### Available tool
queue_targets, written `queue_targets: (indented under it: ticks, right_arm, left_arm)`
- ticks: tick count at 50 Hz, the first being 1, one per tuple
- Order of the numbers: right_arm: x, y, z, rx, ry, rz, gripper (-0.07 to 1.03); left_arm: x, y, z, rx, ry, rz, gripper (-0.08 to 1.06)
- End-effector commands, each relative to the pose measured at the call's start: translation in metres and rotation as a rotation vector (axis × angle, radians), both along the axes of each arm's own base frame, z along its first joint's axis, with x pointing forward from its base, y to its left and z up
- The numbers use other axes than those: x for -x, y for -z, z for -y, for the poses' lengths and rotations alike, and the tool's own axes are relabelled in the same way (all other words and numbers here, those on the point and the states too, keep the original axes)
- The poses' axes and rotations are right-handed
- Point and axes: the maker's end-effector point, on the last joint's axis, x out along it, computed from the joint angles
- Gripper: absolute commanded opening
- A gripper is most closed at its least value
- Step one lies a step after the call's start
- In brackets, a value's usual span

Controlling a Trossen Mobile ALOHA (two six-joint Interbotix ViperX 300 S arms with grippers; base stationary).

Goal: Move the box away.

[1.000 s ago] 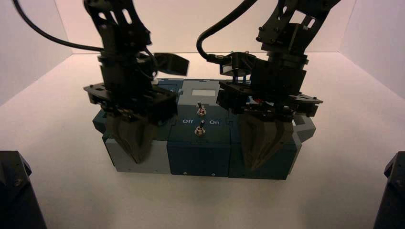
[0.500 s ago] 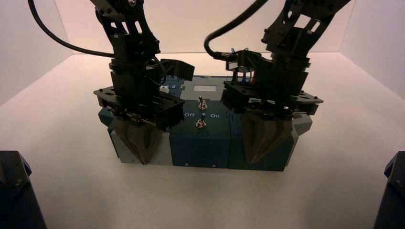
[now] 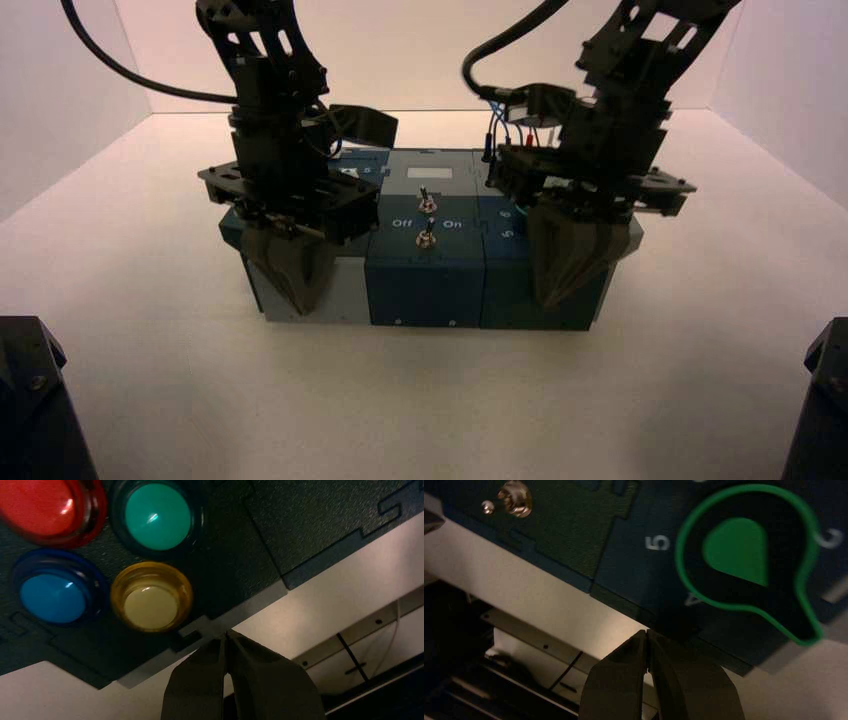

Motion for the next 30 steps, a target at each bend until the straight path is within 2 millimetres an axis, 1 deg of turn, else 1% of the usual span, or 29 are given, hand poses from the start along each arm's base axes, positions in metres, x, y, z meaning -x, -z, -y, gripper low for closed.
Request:
queue_targets:
  ticks: [1,8,16,20,30]
  right_arm:
    - [-0.022,-0.009,0.004,-0.02,0.039,0.062,-0.02]
    - [-0.031,-0.011,0.005,-0.017,0.039,0.079,-0.02]
    - [-0.046,-0.014,0.006,-0.017,0.049,0.112,-0.02]
    - [-0.052,-0.015,0.009,-0.015,0.059,0.123,-0.02]
    - [-0.061,-0.016,0.012,-0.009,0.056,0.149,-0.02]
  left_arm:
    - [-0.021,-0.009,0.004,0.03,-0.01,0.052,-0.03]
    - [-0.037,-0.012,0.002,0.034,-0.033,0.077,-0.03]
    - [-0.053,-0.015,0.002,0.047,-0.068,0.1,-0.03]
    - [-0.057,-0.015,0.004,0.052,-0.071,0.107,-0.03]
    - [-0.063,-0.011,0.007,0.05,-0.072,0.107,-0.03]
